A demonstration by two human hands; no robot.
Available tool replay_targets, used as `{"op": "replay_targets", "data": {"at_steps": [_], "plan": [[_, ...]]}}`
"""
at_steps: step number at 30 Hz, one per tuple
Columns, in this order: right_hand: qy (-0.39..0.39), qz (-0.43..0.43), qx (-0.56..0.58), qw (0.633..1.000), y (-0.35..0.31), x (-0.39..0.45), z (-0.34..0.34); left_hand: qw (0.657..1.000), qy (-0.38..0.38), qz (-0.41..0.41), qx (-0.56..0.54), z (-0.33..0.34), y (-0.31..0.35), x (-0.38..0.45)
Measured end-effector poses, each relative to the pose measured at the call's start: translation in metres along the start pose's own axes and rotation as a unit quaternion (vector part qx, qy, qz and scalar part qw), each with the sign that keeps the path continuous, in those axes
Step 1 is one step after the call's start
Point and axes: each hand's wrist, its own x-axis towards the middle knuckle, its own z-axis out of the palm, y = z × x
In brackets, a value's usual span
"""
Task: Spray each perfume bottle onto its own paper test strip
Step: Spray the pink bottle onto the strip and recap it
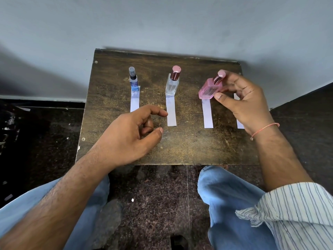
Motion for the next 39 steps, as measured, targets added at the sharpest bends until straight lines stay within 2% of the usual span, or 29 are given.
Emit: {"op": "replay_targets", "data": {"at_steps": [7,12,19,35,39], "plan": [[0.053,-0.010,-0.180,0.982,0.012,-0.007,-0.036,1.000,0.002,0.003,-0.001,0.006,0.004,0.003],[0.000,0.031,-0.266,0.963,0.018,-0.016,-0.056,1.000,-0.004,0.007,-0.011,0.015,0.010,0.006],[-0.056,0.075,-0.324,0.941,0.031,-0.024,-0.063,1.000,-0.017,0.009,-0.016,0.028,0.017,0.011],[-0.070,0.087,-0.323,0.940,0.030,-0.031,-0.075,1.000,-0.027,0.014,0.003,0.042,0.020,0.016],[0.016,0.004,-0.279,0.960,0.028,-0.032,-0.075,1.000,-0.007,0.020,-0.020,0.042,0.024,0.017]]}}
